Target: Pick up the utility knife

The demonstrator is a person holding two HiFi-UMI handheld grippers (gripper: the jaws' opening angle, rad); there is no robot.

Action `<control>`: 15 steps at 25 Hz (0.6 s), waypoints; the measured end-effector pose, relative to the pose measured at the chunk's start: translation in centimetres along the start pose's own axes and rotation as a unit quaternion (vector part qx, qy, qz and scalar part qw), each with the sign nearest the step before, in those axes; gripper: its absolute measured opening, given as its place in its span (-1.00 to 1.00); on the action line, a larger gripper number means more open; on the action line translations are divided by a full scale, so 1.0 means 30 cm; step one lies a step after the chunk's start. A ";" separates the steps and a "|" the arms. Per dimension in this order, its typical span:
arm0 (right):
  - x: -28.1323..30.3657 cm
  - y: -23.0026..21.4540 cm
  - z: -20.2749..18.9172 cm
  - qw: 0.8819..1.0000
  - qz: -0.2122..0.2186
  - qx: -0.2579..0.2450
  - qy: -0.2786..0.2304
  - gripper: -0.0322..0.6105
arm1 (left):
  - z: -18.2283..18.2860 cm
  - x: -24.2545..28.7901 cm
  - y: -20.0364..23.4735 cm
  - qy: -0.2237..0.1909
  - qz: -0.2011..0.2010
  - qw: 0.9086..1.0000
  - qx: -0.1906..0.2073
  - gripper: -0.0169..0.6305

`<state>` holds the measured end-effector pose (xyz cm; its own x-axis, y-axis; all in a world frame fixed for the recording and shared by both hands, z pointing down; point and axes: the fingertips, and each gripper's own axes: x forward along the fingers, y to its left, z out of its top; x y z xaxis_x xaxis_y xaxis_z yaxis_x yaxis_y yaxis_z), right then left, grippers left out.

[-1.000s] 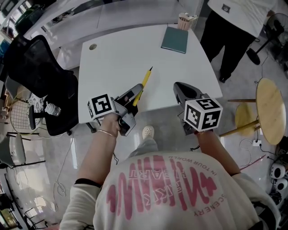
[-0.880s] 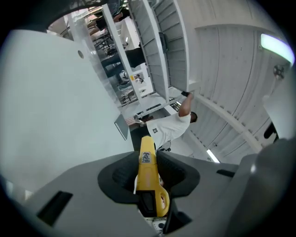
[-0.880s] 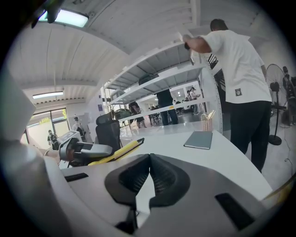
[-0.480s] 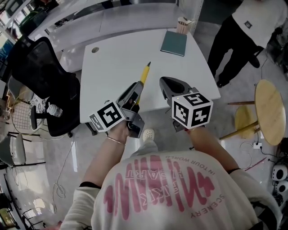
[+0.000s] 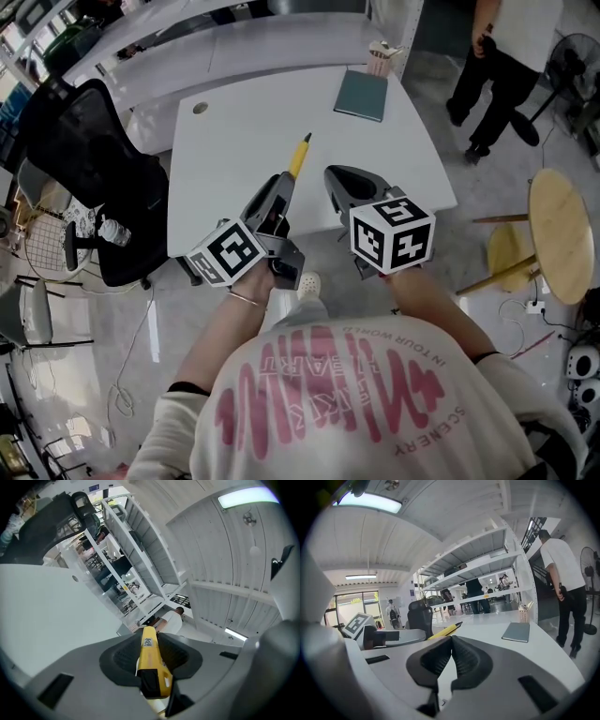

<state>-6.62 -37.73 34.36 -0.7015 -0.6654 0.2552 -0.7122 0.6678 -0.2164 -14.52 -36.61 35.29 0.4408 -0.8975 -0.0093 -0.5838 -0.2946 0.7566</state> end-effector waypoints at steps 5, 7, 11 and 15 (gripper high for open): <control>-0.003 0.006 -0.014 1.000 -0.002 -0.005 0.004 -0.85 | -0.009 -0.015 0.017 0.001 0.007 1.000 -0.010 -0.54; -0.002 0.007 -0.024 1.000 -0.006 -0.014 0.010 -0.86 | -0.012 -0.018 0.022 0.000 0.007 1.000 -0.016 -0.54; -0.001 0.010 -0.037 1.000 -0.008 -0.021 0.017 -0.86 | -0.017 -0.022 0.033 -0.003 0.011 1.000 -0.029 -0.54; 0.001 0.000 -0.046 1.000 -0.006 -0.015 0.018 -0.86 | -0.021 -0.020 0.043 -0.004 0.016 0.999 -0.029 -0.54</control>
<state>-6.60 -37.30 35.66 -0.6910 -0.6616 0.2912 -0.7192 0.6698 -0.1848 -15.10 -36.23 36.68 0.4173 -0.9087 0.0111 -0.5569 -0.2460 0.7934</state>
